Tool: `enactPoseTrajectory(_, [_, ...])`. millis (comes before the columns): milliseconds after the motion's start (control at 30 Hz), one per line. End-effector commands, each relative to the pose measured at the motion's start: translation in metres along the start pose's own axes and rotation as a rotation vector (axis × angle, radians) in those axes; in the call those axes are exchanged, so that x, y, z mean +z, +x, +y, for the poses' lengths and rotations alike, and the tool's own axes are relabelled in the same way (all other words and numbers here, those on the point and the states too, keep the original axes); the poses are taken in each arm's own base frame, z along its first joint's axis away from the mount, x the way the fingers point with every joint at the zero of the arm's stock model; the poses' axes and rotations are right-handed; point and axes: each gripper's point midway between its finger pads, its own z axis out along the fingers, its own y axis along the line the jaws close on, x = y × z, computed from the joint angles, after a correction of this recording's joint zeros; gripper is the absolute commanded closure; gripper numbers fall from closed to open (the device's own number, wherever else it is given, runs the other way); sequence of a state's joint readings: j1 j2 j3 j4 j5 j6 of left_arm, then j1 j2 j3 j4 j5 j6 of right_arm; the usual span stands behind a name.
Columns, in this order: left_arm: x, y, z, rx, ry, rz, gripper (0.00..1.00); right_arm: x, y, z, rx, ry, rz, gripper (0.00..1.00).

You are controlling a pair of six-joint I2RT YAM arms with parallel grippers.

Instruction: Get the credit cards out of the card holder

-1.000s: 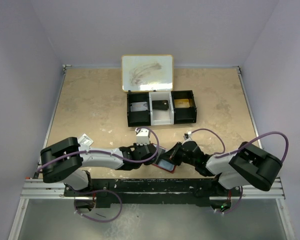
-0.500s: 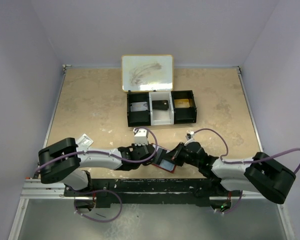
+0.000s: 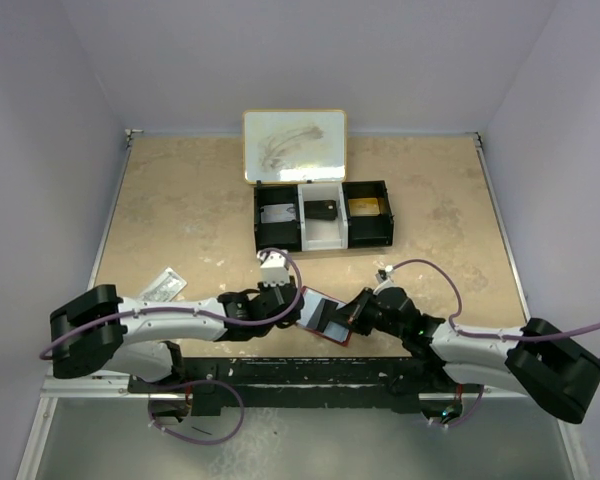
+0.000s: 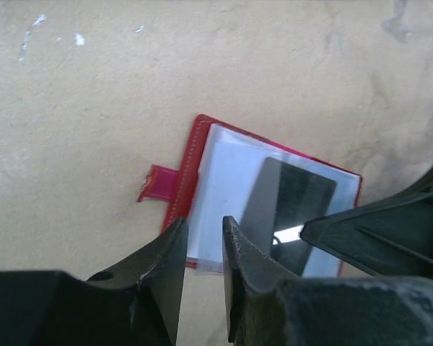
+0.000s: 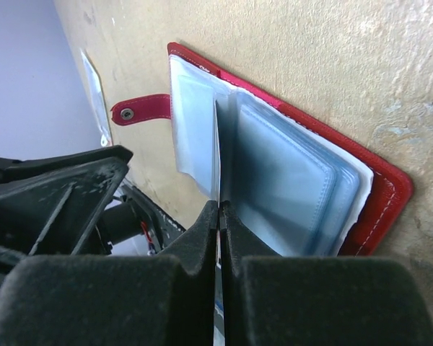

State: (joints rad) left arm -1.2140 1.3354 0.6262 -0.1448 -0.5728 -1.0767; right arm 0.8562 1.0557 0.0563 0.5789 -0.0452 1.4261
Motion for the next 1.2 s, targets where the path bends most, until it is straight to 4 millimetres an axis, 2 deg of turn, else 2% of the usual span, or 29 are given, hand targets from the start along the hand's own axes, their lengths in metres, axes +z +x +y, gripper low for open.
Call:
enactPoseTrajectory(0, [-0.008, -0.012, -0.038, -0.034, 0.149, -0.007, 0.75, 0.003, -0.009, 0.003, -0.002, 0.001, -0.042, 0.98])
enactPoseTrajectory(100, [-0.003, -0.003, -0.046, -0.029, 0.167, 0.028, 0.75, 0.007, -0.009, 0.003, -0.002, 0.01, -0.041, 0.98])
enactPoseTrajectory(233, [0.011, 0.015, -0.044, -0.008, 0.142, 0.075, 0.76, 0.011, -0.005, 0.001, -0.001, 0.013, -0.019, 0.98])
enactPoseTrajectory(433, [0.03, 0.036, -0.01, 0.107, -0.037, 0.106, 0.86, 0.013, -0.008, -0.007, 0.003, 0.023, -0.026, 0.97])
enactPoseTrajectory(633, [0.029, 0.04, -0.006, 0.089, -0.018, 0.105, 0.87, 0.016, -0.009, 0.0, -0.005, 0.007, -0.024, 0.89])
enactPoseTrajectory(800, [0.028, 0.041, -0.002, 0.094, -0.033, 0.107, 0.88, 0.02, -0.004, 0.007, -0.011, -0.02, 0.014, 0.87])
enactPoseTrajectory(900, [0.027, 0.039, -0.003, 0.09, -0.03, 0.102, 0.89, 0.021, -0.004, 0.011, -0.044, -0.064, 0.008, 0.77])
enactPoseTrajectory(967, [0.026, 0.038, -0.003, 0.089, -0.029, 0.099, 0.89, 0.022, -0.007, 0.012, -0.042, -0.069, -0.006, 0.74])
enactPoseTrajectory(1167, [0.023, 0.034, 0.0, 0.089, -0.038, 0.09, 0.89, 0.024, -0.004, 0.008, -0.041, -0.048, 0.009, 0.81])
